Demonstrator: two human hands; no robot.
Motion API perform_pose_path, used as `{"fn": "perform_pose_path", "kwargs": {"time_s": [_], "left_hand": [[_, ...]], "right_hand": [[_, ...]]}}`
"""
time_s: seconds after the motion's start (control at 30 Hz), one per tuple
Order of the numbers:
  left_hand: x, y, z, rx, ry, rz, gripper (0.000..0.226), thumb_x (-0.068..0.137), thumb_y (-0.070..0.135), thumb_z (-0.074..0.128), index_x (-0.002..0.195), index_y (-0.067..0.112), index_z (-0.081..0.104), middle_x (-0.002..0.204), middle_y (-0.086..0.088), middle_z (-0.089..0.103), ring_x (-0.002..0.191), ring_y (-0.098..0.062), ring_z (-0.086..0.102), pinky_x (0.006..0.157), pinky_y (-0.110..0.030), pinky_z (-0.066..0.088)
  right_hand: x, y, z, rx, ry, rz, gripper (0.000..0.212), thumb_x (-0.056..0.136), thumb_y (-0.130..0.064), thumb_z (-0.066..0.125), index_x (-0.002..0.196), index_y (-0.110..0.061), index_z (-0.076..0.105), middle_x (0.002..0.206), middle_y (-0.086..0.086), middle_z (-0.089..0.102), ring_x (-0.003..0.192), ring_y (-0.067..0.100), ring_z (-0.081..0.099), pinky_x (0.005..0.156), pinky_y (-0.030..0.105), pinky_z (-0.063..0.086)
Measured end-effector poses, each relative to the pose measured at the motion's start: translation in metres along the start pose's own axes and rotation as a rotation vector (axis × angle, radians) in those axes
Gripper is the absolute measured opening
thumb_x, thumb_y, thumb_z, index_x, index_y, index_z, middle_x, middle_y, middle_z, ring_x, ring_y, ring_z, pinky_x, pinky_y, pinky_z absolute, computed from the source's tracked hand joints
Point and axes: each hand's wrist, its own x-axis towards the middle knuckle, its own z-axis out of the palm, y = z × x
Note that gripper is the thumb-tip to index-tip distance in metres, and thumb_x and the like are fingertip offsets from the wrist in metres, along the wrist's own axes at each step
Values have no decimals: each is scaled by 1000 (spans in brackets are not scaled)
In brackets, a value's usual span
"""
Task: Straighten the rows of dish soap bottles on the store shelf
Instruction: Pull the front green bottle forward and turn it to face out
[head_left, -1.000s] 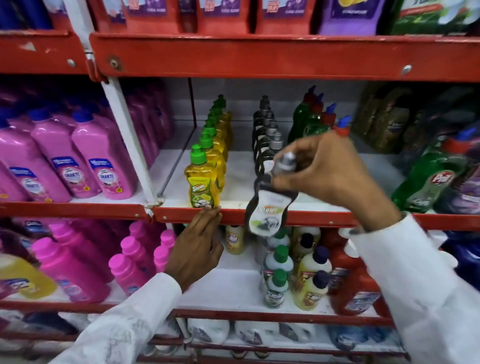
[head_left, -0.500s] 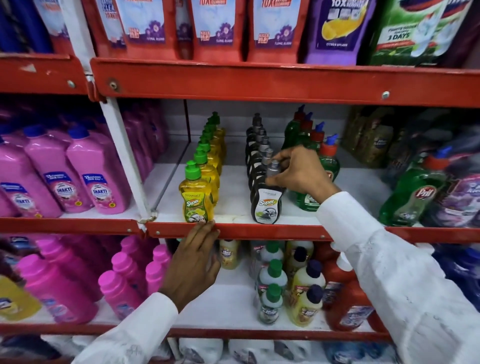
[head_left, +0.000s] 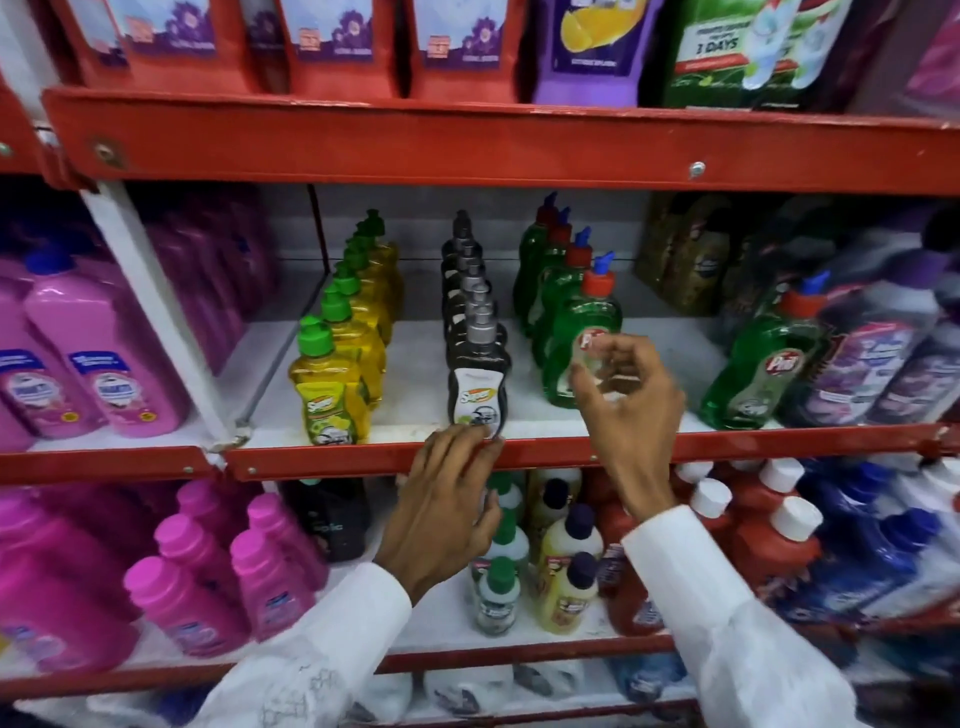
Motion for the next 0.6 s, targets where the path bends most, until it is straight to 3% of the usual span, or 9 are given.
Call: {"fn": "perform_pose_path", "kwargs": {"time_s": [0.1,0.17,0.2,0.27,0.37,0.5,0.6], "left_hand": [[14,16,17,-43,-34,32,59,83,26,61,138,11,48,143,-9,51,136,-25,40,119,-37,27],[22,23,27,-29,-68,42,60,84,28,58,140,10,47,144,-9,51,137,-25,40,120,-34,25],[25,25,32,-23,-81,41,60,85,30,56,140,9,47,144,-10,52,137,-25,41,120,-33,24],[28,25,36,-20,-100,21,61,84,31,55,141,8,46,144,-11,52,136,-26,43,120,-35,25],[29,23,40,-30,-141,-9,66,84,27,64,144,10,42,147,-10,49,138,-25,41,119,-41,29],[27,21,39,-12,-158,-7,68,85,26,64,147,12,39,150,-8,47,140,-23,39,119,-36,22],[26,21,38,14,-167,10,67,86,26,61,147,12,38,150,-7,47,141,-22,38,120,-35,18]], "right_hand": [[0,42,-21,-44,289,55,44,77,-21,77,116,-14,57,117,3,61,106,21,58,88,29,50],[10,66,-35,-148,418,143,70,74,-27,79,132,-8,46,135,13,48,125,26,42,107,20,32],[18,77,-42,-192,453,189,81,73,-30,80,138,-4,39,141,19,43,130,28,37,111,17,22],[33,95,-51,-243,451,284,97,73,-36,81,146,0,28,150,24,35,138,35,30,117,27,17],[53,116,-61,-283,401,347,97,74,-44,79,148,-4,30,151,21,40,140,37,35,118,43,27],[68,121,-72,-191,459,342,84,63,-47,80,134,-11,52,132,10,61,122,28,55,107,39,45],[65,114,-75,-200,452,284,83,55,-50,82,126,-14,58,124,8,66,112,26,61,99,42,52]]}}
